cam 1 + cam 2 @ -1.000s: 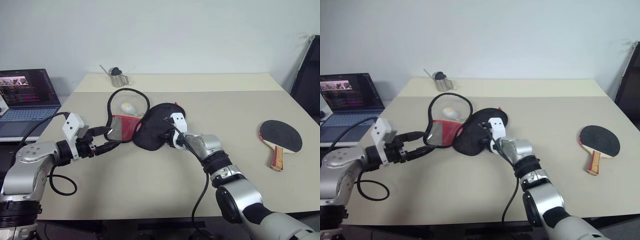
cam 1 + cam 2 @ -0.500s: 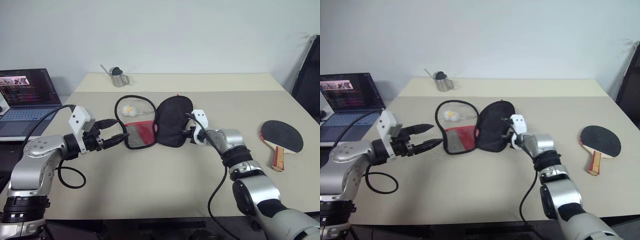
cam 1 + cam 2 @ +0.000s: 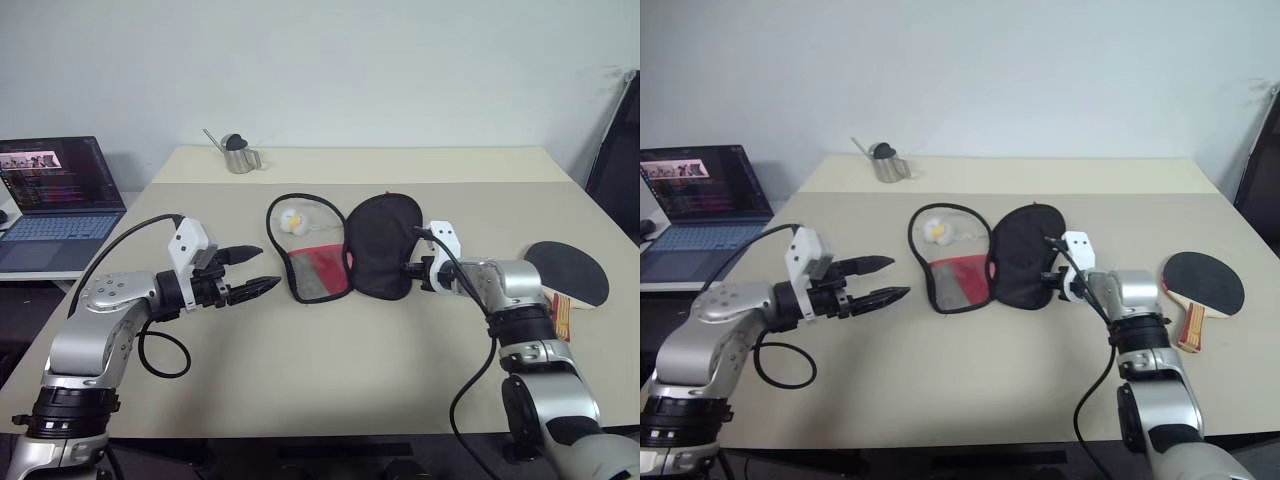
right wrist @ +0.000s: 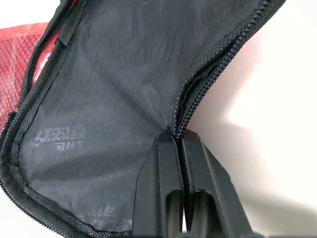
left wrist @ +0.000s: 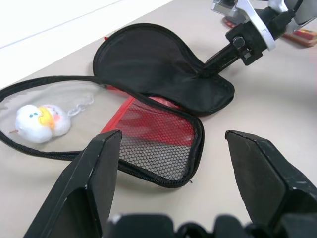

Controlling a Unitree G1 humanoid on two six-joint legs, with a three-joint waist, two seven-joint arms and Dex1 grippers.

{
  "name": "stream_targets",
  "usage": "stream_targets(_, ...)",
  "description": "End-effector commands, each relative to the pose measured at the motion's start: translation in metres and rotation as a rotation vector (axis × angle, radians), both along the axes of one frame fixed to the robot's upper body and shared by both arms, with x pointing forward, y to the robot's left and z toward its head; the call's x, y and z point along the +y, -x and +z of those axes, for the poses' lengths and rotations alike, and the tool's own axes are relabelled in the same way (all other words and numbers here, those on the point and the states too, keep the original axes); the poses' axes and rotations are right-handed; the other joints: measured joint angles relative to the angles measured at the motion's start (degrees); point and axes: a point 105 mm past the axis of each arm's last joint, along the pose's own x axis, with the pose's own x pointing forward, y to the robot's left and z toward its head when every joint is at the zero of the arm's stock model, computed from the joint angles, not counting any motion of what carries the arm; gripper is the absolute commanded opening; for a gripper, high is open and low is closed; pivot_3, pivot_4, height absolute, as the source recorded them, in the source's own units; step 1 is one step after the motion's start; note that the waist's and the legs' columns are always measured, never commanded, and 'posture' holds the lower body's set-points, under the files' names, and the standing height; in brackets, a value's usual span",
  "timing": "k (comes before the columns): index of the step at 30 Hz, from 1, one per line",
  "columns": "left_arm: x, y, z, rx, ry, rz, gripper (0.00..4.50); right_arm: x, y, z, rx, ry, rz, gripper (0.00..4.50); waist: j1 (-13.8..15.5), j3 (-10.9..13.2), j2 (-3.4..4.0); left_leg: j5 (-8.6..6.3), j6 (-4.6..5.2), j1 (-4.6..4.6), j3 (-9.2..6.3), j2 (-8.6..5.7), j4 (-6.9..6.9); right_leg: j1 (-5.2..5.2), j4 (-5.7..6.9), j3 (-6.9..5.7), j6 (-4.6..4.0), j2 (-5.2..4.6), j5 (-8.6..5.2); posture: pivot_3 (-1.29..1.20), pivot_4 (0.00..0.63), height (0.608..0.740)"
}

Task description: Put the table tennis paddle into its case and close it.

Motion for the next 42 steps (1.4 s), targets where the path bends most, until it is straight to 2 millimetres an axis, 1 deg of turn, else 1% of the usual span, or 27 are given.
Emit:
stream_targets(1,-0.014,0.005,0.012,-0.042,0.006,-0.067,3.65,-0.016,0.004,0.014,-0.038,0.013,-0.028,0.02,0.1,0.0,0.00,0.00,0.00,0.00,0.00,0.00,0.00,0.00,0.00,0.00,0.00,0.01,0.00,0.00,0.150,0.740)
stream_targets(4,-0.020,0.005,0.010,-0.037,0.005,-0.092,3.65,-0.029,0.006,0.014,-0.035,0.043,-0.041,0.02,0.5,0.0,0.00,0.00,0.00,0.01,0.00,0.00,0.00,0.00,0.00,0.00,0.00,0.02,0.00,0.00,0.150,0.740)
stream_targets(7,-0.025,0.003,0.009,-0.035,0.004,-0.109,3.65,-0.038,0.005,0.016,-0.038,0.065,-0.049,0.02,0.5,0.0,0.00,0.00,0.00,0.01,0.02,-0.01,0.00,0.00,0.00,0.02,0.00,0.04,0.00,0.00,0.150,0.740)
stream_targets(13,-0.030,0.002,0.009,-0.033,0.000,-0.131,3.65,-0.047,0.003,0.020,-0.044,0.101,-0.041,0.02,0.6,0.0,-0.01,0.00,0.00,0.01,0.02,0.00,0.01,0.00,-0.01,0.03,0.00,0.06,0.00,0.00,0.150,0.740)
stream_targets(19,-0.032,0.003,0.008,-0.035,0.001,-0.136,3.65,-0.059,0.001,0.018,-0.028,0.141,-0.041,0.02,1.0,0.0,-0.01,0.00,0.00,0.00,0.03,-0.01,0.01,0.00,-0.02,0.03,0.00,0.06,0.00,0.00,0.150,0.740)
stream_targets(27,-0.036,0.003,0.008,-0.041,-0.005,-0.149,3.65,-0.070,0.000,0.010,-0.004,0.175,-0.058,0.02,1.0,0.0,-0.01,0.00,0.00,0.00,0.02,-0.01,0.01,0.01,-0.02,0.03,0.00,0.06,0.00,0.00,0.150,0.740)
stream_targets(32,-0.038,0.001,0.009,-0.045,-0.008,-0.155,3.65,-0.063,0.000,0.009,0.001,0.157,-0.032,0.02,1.0,0.0,-0.01,0.00,0.00,0.01,0.02,-0.01,0.04,0.03,-0.01,0.03,0.00,0.06,0.00,0.00,0.150,0.740)
stream_targets(34,-0.039,0.001,0.009,-0.048,-0.010,-0.161,3.65,-0.064,-0.002,0.006,0.002,0.166,-0.048,0.02,1.0,0.0,-0.01,0.00,0.00,0.01,0.01,-0.01,0.04,0.03,-0.01,0.02,0.00,0.06,0.00,0.00,0.150,0.740)
stream_targets(37,-0.040,0.000,0.010,-0.051,-0.012,-0.166,3.65,-0.072,-0.004,0.004,-0.002,0.182,-0.092,0.67,1.0,0.0,-0.01,0.00,0.00,0.01,0.01,-0.01,0.08,0.05,0.00,0.02,0.00,0.06,0.00,0.00,0.150,0.740)
stream_targets(42,-0.044,0.000,0.009,-0.052,-0.011,-0.174,3.65,-0.090,-0.011,0.011,-0.073,0.247,-0.156,2.29,1.0,0.0,-0.01,0.00,0.00,0.02,0.00,-0.03,0.24,0.11,0.04,0.02,0.00,0.06,0.00,0.00,0.150,0.740)
